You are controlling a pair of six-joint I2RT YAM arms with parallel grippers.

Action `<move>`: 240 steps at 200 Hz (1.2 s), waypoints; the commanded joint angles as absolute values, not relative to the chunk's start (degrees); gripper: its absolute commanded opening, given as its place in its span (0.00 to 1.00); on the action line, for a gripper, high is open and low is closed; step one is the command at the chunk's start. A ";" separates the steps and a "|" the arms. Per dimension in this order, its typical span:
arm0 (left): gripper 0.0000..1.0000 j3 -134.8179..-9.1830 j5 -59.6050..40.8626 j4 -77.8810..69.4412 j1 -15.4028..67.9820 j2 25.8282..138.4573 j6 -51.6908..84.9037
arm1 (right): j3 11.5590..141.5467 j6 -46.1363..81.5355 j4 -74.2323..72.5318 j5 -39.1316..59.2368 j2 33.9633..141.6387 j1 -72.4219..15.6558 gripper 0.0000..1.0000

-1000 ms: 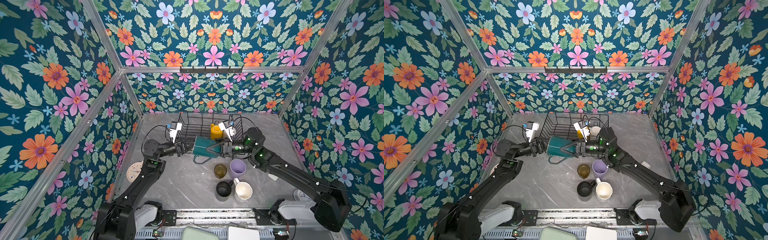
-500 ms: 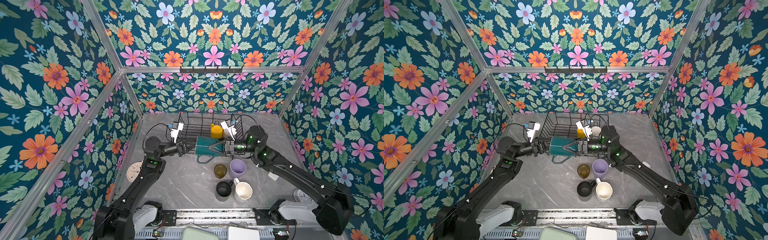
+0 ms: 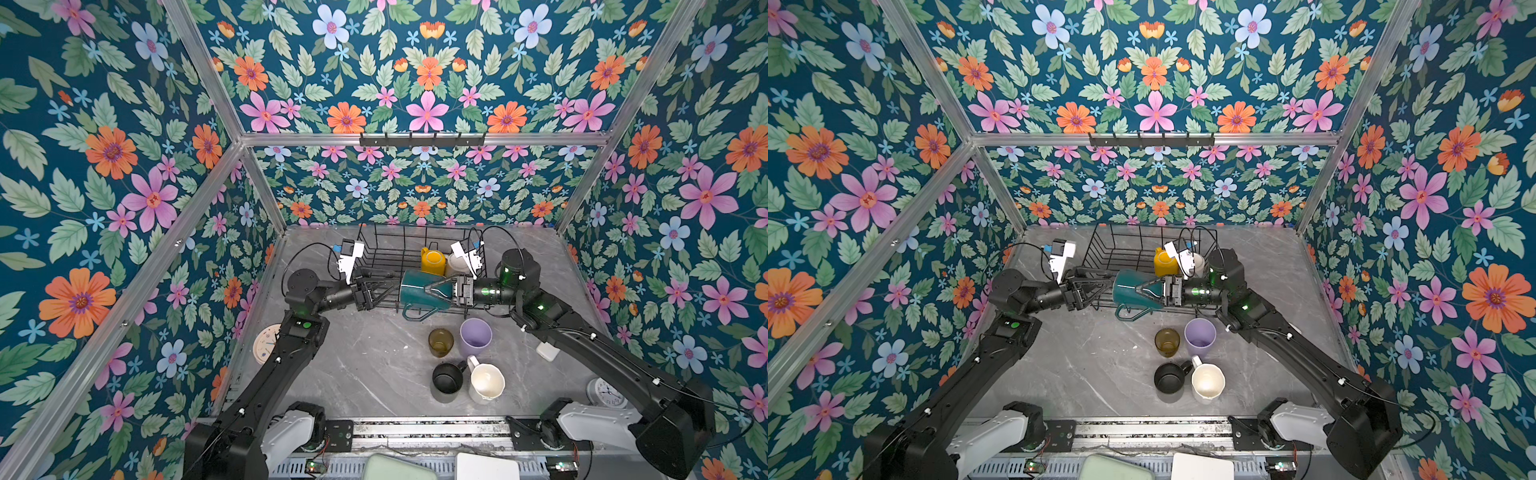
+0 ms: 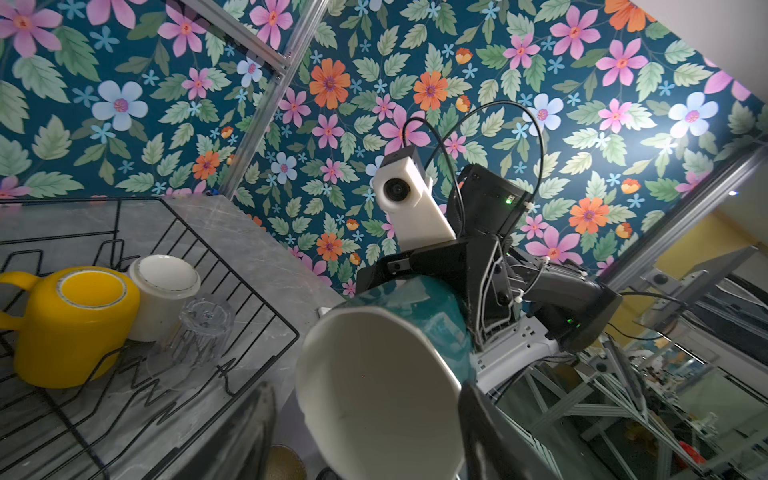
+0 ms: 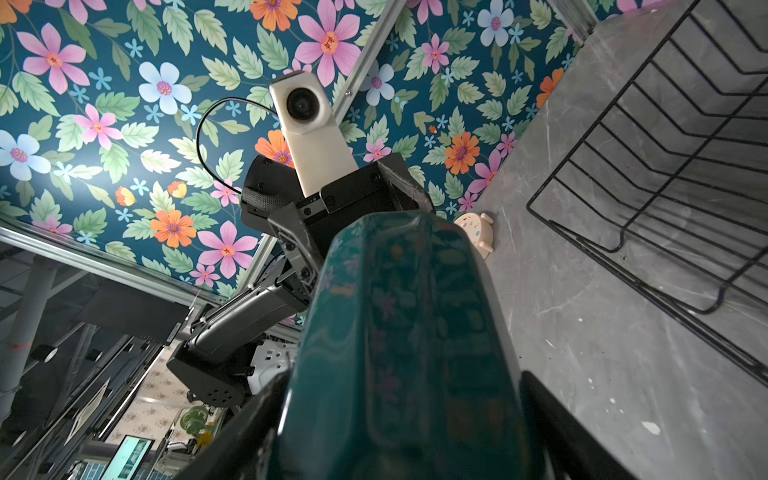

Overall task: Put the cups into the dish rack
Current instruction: 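Open the left gripper and pull it back while the right gripper holds the mug, then carry the dark green mug with the right gripper over the rack beside the clear glass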

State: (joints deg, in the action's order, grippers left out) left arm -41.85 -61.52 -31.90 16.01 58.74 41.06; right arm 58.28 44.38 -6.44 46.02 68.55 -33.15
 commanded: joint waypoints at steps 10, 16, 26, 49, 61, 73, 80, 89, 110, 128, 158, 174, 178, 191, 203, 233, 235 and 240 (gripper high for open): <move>0.86 -44.28 -51.67 -15.73 15.91 56.95 28.27 | 61.00 42.45 -0.21 43.99 66.65 -31.65 0.00; 0.88 -44.81 -49.02 -13.24 15.83 56.56 26.86 | 62.38 41.07 3.52 42.45 66.54 -31.64 0.00; 0.91 -45.56 -44.72 -9.79 15.81 55.83 24.46 | 65.04 39.07 9.89 40.26 66.70 -31.56 0.00; 0.94 -46.87 -33.33 -5.02 15.82 54.73 20.78 | 69.70 37.84 19.87 35.66 67.49 -31.63 0.00; 0.98 -47.56 -26.24 -2.88 15.80 54.54 19.45 | 72.47 37.05 25.17 32.70 68.32 -31.63 0.00; 0.98 -48.90 -20.20 -0.42 15.82 54.96 18.14 | 74.90 36.46 29.44 30.33 69.29 -31.63 0.00; 0.99 -49.44 -17.41 0.11 15.82 55.26 17.58 | 75.98 36.47 31.29 29.03 69.92 -31.63 0.00; 0.99 -50.27 -14.52 1.04 15.72 55.82 16.85 | 77.59 36.40 33.57 27.06 70.74 -31.58 0.00; 1.00 -51.79 -9.21 2.05 15.69 56.65 15.38 | 81.23 36.88 38.64 22.48 73.11 -31.63 0.00; 1.00 -52.28 -6.75 1.90 15.67 57.04 13.88 | 83.66 37.91 40.99 19.92 75.11 -31.58 0.00; 1.00 -51.97 -2.41 1.81 15.63 56.70 12.15 | 89.03 38.40 46.29 15.85 79.28 -31.63 0.00; 1.00 -50.91 -0.75 0.91 15.43 55.83 11.26 | 91.98 38.16 49.13 14.00 81.70 -31.58 0.00; 1.00 -50.69 -0.48 0.88 15.39 55.62 11.17 | 92.86 38.02 50.12 13.50 82.36 -31.62 0.00; 1.00 -50.10 -0.05 0.69 15.25 54.83 10.70 | 95.55 37.54 52.69 12.11 84.49 -31.56 0.00; 1.00 -49.76 -0.05 0.77 15.11 54.17 10.48 | 97.52 37.36 54.63 11.41 86.31 -31.59 0.00; 1.00 -49.07 0.00 1.05 14.93 52.53 10.11 | 102.61 37.54 58.88 9.96 91.49 -31.61 0.00; 1.00 -49.09 0.02 1.12 14.89 52.49 10.04 | 102.82 37.64 59.00 9.94 91.78 -31.63 0.00; 1.00 -49.05 0.08 1.29 14.94 52.29 10.09 | 103.27 38.06 59.21 10.12 92.44 -31.57 0.00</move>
State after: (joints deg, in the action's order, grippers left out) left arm -49.19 -0.93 1.48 15.05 53.10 11.42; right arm 100.77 37.67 56.69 11.73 90.13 -31.55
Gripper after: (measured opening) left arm 0.996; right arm 0.786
